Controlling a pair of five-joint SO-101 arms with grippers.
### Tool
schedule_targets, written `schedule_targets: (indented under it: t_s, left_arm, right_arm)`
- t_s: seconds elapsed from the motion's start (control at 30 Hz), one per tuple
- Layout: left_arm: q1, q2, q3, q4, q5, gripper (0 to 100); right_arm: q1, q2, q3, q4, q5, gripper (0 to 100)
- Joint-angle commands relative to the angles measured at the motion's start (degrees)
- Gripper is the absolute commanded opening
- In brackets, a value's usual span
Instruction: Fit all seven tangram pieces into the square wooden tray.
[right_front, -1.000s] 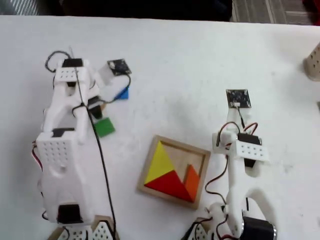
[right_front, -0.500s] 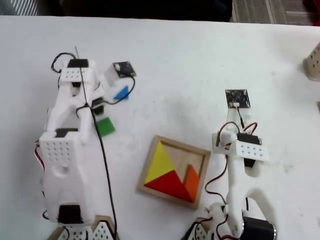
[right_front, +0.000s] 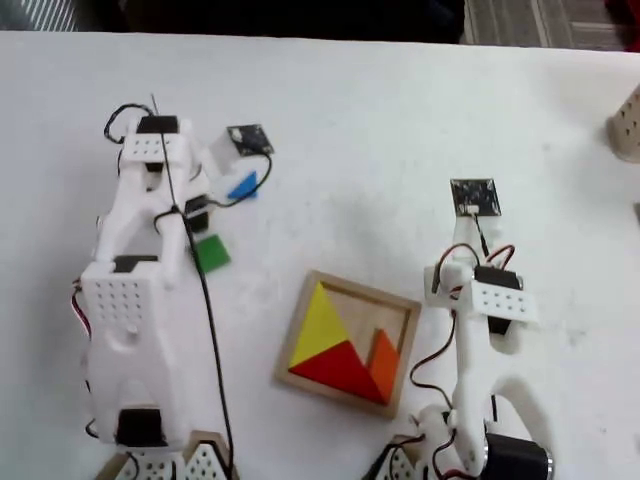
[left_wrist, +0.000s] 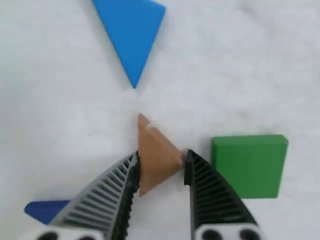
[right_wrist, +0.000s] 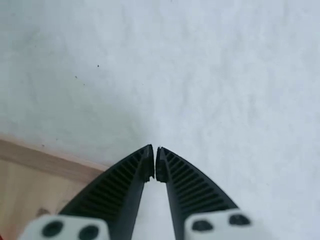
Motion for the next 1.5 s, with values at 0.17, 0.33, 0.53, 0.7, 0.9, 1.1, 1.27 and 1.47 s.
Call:
schedule_targets:
  t_s: [0.17,0.33,0.53,0.7,0.9,1.1,1.27,1.47]
  left_arm:
    - [5.8,-2.8,-11.0,14.2,13.4,2]
    - [7.6,-2.8,-15.5,17.3,23.0,2]
    - [9.7,-2.9,-15.6,17.6,38.1,2]
    - [12.1,-6.0,-13.1,17.7,48.6,2]
    - [18.7,-17.6,2.3,17.3,51.3,2]
    - [25.4,-28.1,19.5,13.1,51.3,2]
    - [31.5,-35.0,35.0,4.5,50.7,2]
    - [38.8,-44.1,51.0,-3.4,38.9,2]
  right_arm:
    - [-0.7,-1.3,-0.4,-0.7,0.4,1.8]
    - [-0.7,-1.3,-0.4,-0.7,0.4,1.8]
    - [-0.7,-1.3,-0.4,-0.7,0.4,1.8]
    - [-0.7,-1.3,-0.4,-0.7,0.4,1.8]
    - [-0.7,-1.3,-0.4,-0.7,0.4,1.8]
    - [-0.7,-1.3,-0.4,-0.7,0.4,1.8]
    - [-0.6,-1.3,-0.4,-0.7,0.4,1.8]
    - [-0.6,-1.3,-0.4,-0.7,0.4,1.8]
